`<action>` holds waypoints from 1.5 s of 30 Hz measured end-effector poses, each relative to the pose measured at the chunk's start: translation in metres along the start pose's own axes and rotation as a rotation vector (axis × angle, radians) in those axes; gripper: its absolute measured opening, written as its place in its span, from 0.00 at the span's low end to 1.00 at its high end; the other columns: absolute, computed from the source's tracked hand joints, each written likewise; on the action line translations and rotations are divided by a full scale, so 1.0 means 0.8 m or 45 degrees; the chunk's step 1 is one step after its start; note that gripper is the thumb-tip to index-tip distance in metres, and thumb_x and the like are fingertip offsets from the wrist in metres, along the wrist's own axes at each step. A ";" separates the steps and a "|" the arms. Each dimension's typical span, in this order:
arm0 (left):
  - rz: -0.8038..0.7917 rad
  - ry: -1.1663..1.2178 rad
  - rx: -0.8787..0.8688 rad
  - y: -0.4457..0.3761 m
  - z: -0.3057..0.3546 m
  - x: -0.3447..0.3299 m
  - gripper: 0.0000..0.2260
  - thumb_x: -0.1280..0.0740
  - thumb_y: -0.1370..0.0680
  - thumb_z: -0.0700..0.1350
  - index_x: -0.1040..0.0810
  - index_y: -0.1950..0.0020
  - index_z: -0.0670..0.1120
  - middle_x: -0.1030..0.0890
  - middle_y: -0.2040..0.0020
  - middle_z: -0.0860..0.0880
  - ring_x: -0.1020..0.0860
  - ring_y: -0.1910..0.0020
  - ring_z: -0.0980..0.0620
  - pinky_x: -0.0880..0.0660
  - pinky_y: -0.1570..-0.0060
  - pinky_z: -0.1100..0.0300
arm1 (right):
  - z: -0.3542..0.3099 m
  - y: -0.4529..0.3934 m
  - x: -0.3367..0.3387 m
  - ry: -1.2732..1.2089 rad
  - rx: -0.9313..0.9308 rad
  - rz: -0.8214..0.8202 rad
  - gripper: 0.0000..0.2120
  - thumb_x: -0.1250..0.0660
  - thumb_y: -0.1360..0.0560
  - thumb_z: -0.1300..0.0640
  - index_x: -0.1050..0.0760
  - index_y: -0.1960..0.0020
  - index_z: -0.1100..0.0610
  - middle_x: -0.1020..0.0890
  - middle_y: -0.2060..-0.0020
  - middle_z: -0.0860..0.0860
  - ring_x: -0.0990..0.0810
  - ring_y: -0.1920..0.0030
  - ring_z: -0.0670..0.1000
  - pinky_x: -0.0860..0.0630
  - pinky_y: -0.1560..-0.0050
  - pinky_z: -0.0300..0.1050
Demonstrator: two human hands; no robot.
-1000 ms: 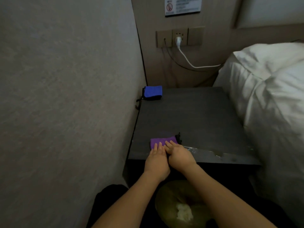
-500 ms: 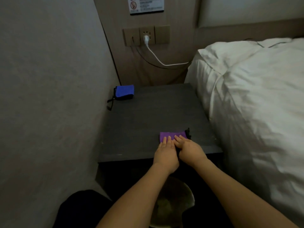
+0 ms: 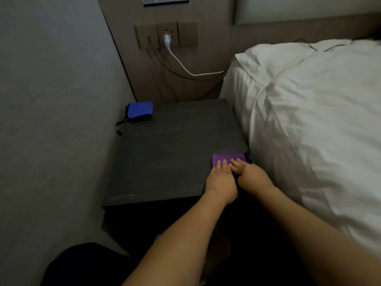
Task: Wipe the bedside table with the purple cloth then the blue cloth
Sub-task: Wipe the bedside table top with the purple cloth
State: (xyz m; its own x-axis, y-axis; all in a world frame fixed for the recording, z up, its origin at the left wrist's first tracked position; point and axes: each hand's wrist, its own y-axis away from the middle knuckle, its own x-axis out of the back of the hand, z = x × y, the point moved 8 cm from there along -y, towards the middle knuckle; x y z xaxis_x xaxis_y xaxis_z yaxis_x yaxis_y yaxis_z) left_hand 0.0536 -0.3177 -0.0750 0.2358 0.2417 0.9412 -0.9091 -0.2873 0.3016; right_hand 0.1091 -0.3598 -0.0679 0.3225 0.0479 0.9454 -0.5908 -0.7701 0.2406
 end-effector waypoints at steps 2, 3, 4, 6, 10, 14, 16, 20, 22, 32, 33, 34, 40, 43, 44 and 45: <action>0.010 -0.003 -0.013 -0.005 0.007 0.001 0.31 0.43 0.21 0.44 0.54 0.22 0.35 0.53 0.21 0.39 0.54 0.22 0.43 0.54 0.24 0.53 | 0.008 0.002 0.002 0.014 -0.024 -0.004 0.30 0.42 0.26 0.63 0.43 0.25 0.53 0.43 0.24 0.49 0.45 0.24 0.46 0.44 0.29 0.39; 0.014 -0.001 -0.019 -0.007 0.009 0.001 0.31 0.43 0.21 0.44 0.54 0.22 0.35 0.53 0.21 0.40 0.54 0.22 0.43 0.54 0.24 0.53 | 0.011 0.002 0.002 0.019 -0.030 -0.007 0.29 0.42 0.25 0.63 0.43 0.25 0.53 0.43 0.24 0.49 0.45 0.24 0.47 0.44 0.29 0.39; 0.013 0.004 -0.025 -0.008 0.011 0.001 0.31 0.43 0.21 0.43 0.54 0.22 0.35 0.52 0.21 0.40 0.54 0.22 0.43 0.54 0.24 0.53 | 0.012 0.002 0.002 0.024 -0.037 -0.014 0.29 0.42 0.25 0.62 0.43 0.25 0.54 0.43 0.24 0.50 0.45 0.24 0.47 0.44 0.29 0.39; 0.010 0.015 -0.035 -0.009 0.013 0.001 0.31 0.43 0.21 0.43 0.53 0.22 0.36 0.53 0.21 0.40 0.54 0.21 0.43 0.54 0.24 0.54 | 0.012 0.003 0.001 0.029 -0.045 -0.026 0.29 0.42 0.25 0.62 0.43 0.25 0.54 0.44 0.23 0.51 0.45 0.24 0.48 0.44 0.28 0.39; 0.024 0.026 -0.058 -0.005 0.015 0.001 0.31 0.42 0.21 0.43 0.52 0.22 0.36 0.51 0.21 0.40 0.53 0.21 0.44 0.53 0.23 0.54 | 0.012 0.010 0.001 0.003 -0.079 -0.012 0.29 0.42 0.25 0.62 0.43 0.25 0.55 0.44 0.23 0.52 0.45 0.24 0.48 0.43 0.28 0.40; 0.028 0.018 -0.084 0.008 0.024 -0.007 0.32 0.41 0.22 0.42 0.53 0.22 0.36 0.51 0.21 0.40 0.53 0.21 0.44 0.53 0.23 0.54 | 0.012 0.029 -0.005 -0.040 -0.146 -0.019 0.30 0.48 0.27 0.55 0.43 0.25 0.55 0.43 0.24 0.51 0.45 0.24 0.48 0.43 0.28 0.39; 0.040 0.011 -0.103 0.015 0.027 -0.011 0.32 0.41 0.22 0.42 0.52 0.22 0.36 0.51 0.21 0.40 0.53 0.21 0.44 0.53 0.23 0.54 | 0.009 0.039 -0.009 -0.062 -0.179 -0.021 0.33 0.52 0.31 0.52 0.43 0.25 0.56 0.44 0.23 0.51 0.45 0.24 0.48 0.43 0.28 0.39; 0.039 -0.045 -0.119 0.032 0.023 -0.017 0.33 0.41 0.22 0.42 0.53 0.22 0.36 0.52 0.21 0.39 0.53 0.22 0.43 0.54 0.24 0.53 | -0.002 0.049 -0.017 -0.058 -0.210 -0.006 0.28 0.49 0.26 0.54 0.42 0.25 0.55 0.44 0.23 0.51 0.45 0.24 0.48 0.42 0.28 0.41; 0.029 -0.078 -0.115 0.040 0.016 -0.021 0.34 0.40 0.22 0.43 0.54 0.22 0.36 0.53 0.21 0.39 0.54 0.22 0.43 0.55 0.24 0.53 | -0.011 0.052 -0.022 -0.062 -0.215 -0.003 0.27 0.47 0.25 0.55 0.41 0.26 0.55 0.43 0.24 0.51 0.45 0.24 0.48 0.41 0.28 0.43; 0.007 -0.103 0.001 0.085 -0.072 -0.027 0.38 0.37 0.23 0.44 0.57 0.22 0.38 0.56 0.21 0.40 0.57 0.22 0.44 0.56 0.24 0.52 | -0.111 0.039 -0.044 -0.046 -0.073 -0.034 0.26 0.45 0.22 0.57 0.43 0.25 0.57 0.43 0.23 0.53 0.45 0.24 0.51 0.42 0.26 0.44; 0.004 -0.103 0.022 0.090 -0.085 -0.028 0.38 0.37 0.23 0.44 0.57 0.22 0.39 0.57 0.21 0.40 0.57 0.22 0.44 0.56 0.24 0.52 | -0.125 0.035 -0.046 -0.050 -0.058 -0.036 0.26 0.45 0.22 0.57 0.43 0.25 0.57 0.44 0.23 0.52 0.45 0.24 0.50 0.43 0.26 0.45; 0.000 -0.097 0.045 0.095 -0.099 -0.029 0.38 0.37 0.23 0.44 0.58 0.22 0.39 0.57 0.21 0.41 0.57 0.22 0.44 0.56 0.24 0.52 | -0.139 0.032 -0.048 -0.055 -0.050 -0.040 0.26 0.45 0.22 0.57 0.43 0.25 0.56 0.44 0.23 0.52 0.46 0.23 0.50 0.43 0.25 0.45; 0.005 -0.089 0.181 0.128 -0.184 -0.030 0.39 0.36 0.23 0.45 0.58 0.22 0.40 0.58 0.21 0.41 0.57 0.22 0.44 0.56 0.23 0.51 | -0.229 0.011 -0.063 -0.066 0.069 -0.082 0.27 0.46 0.22 0.57 0.47 0.24 0.56 0.46 0.23 0.51 0.48 0.23 0.50 0.45 0.24 0.47; 0.012 -0.093 0.254 0.142 -0.226 -0.033 0.40 0.36 0.24 0.46 0.59 0.22 0.40 0.58 0.21 0.41 0.58 0.22 0.44 0.57 0.23 0.51 | -0.270 -0.001 -0.070 -0.071 0.140 -0.091 0.27 0.47 0.22 0.58 0.47 0.24 0.57 0.46 0.23 0.52 0.48 0.23 0.51 0.46 0.25 0.46; 0.011 -0.090 0.279 0.145 -0.239 -0.034 0.41 0.36 0.24 0.47 0.59 0.22 0.40 0.58 0.21 0.41 0.58 0.22 0.44 0.57 0.23 0.51 | -0.283 -0.006 -0.072 -0.073 0.162 -0.092 0.27 0.47 0.22 0.58 0.47 0.24 0.58 0.46 0.23 0.52 0.47 0.23 0.51 0.46 0.25 0.46; 0.011 -0.086 0.298 0.148 -0.251 -0.033 0.41 0.35 0.24 0.47 0.59 0.22 0.40 0.58 0.21 0.40 0.58 0.22 0.44 0.57 0.23 0.51 | -0.294 -0.010 -0.072 -0.078 0.178 -0.091 0.26 0.47 0.22 0.58 0.46 0.24 0.58 0.46 0.23 0.53 0.47 0.23 0.51 0.46 0.25 0.46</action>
State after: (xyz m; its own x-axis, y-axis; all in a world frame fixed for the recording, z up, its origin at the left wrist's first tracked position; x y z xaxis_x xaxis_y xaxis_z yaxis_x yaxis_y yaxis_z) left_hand -0.1290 -0.1718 -0.0950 0.2583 0.1779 0.9495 -0.8087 -0.4979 0.3133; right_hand -0.0786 -0.2065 -0.0730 0.4074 0.0703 0.9105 -0.4573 -0.8473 0.2700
